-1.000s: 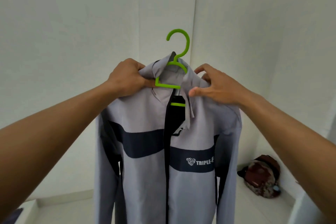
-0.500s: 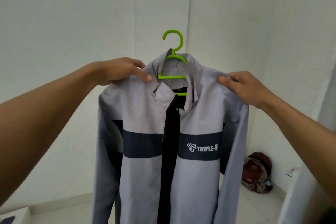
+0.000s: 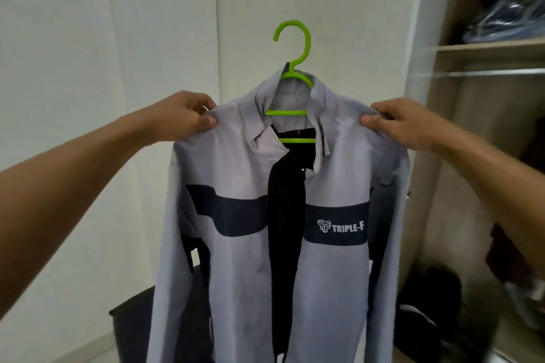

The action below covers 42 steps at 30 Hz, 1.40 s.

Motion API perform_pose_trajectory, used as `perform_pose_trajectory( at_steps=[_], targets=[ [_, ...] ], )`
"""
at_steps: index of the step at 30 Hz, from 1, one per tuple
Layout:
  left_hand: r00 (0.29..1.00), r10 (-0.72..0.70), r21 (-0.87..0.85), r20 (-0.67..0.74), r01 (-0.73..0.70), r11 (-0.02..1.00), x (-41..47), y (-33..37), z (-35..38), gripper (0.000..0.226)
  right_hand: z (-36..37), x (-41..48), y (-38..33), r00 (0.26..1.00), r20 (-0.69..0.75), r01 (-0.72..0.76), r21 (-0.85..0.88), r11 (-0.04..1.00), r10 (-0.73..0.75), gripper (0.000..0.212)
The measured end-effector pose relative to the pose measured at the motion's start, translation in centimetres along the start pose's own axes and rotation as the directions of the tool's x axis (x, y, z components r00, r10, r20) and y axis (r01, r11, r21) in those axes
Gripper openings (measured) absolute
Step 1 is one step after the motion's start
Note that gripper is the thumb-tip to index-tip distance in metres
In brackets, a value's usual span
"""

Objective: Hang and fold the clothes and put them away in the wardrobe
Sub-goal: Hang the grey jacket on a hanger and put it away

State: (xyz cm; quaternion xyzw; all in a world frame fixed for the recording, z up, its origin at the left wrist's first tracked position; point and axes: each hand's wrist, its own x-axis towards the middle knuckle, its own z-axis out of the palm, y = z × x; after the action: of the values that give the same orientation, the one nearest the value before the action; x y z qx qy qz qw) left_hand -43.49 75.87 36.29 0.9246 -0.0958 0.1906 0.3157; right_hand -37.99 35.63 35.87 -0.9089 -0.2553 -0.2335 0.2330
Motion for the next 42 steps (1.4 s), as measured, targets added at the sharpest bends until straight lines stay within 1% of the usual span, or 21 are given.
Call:
perform_pose_trajectory(
  at_steps=[2,7,10,13,15,19,23,27,29,32,35,38,42],
  targets=[
    [0.997,0.068,-0.052,0.021,-0.067,0.996,1.6,2.0,2.1,0.006,-1.8,-2.3,1.5,0.997,-0.018,-0.073,-0.061,0.995,0.072,0.040],
    [0.960,0.264,-0.167,0.089,-0.247,0.954,4.8,8.1,7.9,0.007,-6.4,-8.5,4.4,0.973,-0.104,-0.217,-0.116,0.969,0.206,0.033],
    [0.935,0.331,-0.232,0.127,-0.297,0.927,6.5,10.9,10.9,0.011,-8.8,-11.1,5.9,0.958,-0.153,-0.265,-0.151,0.952,0.243,0.036],
    [0.914,0.374,-0.318,0.160,-0.311,0.896,7.7,14.0,14.3,0.010,-11.6,-13.7,7.5,0.937,-0.203,-0.317,-0.151,0.936,0.285,0.036],
    [0.896,0.406,-0.343,0.181,-0.329,0.880,8.3,16.3,16.6,0.010,-13.5,-15.3,8.6,0.921,-0.218,-0.360,-0.166,0.918,0.322,0.035],
    [0.878,0.438,-0.342,0.191,-0.359,0.868,9.4,21.0,20.9,0.013,-17.3,-18.4,10.6,0.891,-0.225,-0.440,-0.206,0.874,0.395,0.030],
    [0.852,0.489,-0.352,0.190,-0.406,0.844,10.8,26.4,25.8,0.016,-21.0,-21.1,13.2,0.839,-0.249,-0.542,-0.307,0.782,0.483,0.026],
    [0.842,0.514,-0.355,0.163,-0.436,0.827,11.7,31.3,30.9,0.012,-23.8,-23.0,16.4,0.793,-0.262,-0.610,-0.353,0.710,0.551,0.018],
    [0.843,0.520,-0.339,0.136,-0.454,0.824,12.2,33.3,33.3,0.014,-24.6,-23.6,18.0,0.780,-0.272,-0.626,-0.350,0.697,0.564,0.016],
    [0.846,0.517,-0.312,0.128,-0.461,0.831,13.2,35.7,36.7,0.012,-25.4,-24.1,20.7,0.758,-0.296,-0.653,-0.347,0.674,0.582,0.019],
    [0.859,0.502,-0.278,0.102,-0.460,0.843,14.5,37.2,39.6,0.012,-26.1,-23.9,23.5,0.746,-0.313,-0.666,-0.325,0.671,0.588,0.018],
    [0.864,0.494,-0.265,0.100,-0.456,0.850,15.9,38.0,41.8,0.015,-26.7,-23.6,25.9,0.741,-0.308,-0.671,-0.320,0.669,0.597,0.023],
    [0.875,0.475,-0.230,0.097,-0.444,0.866,18.3,38.7,44.5,0.016,-26.6,-23.1,29.3,0.737,-0.305,-0.675,-0.317,0.666,0.602,0.015]
  ],
)
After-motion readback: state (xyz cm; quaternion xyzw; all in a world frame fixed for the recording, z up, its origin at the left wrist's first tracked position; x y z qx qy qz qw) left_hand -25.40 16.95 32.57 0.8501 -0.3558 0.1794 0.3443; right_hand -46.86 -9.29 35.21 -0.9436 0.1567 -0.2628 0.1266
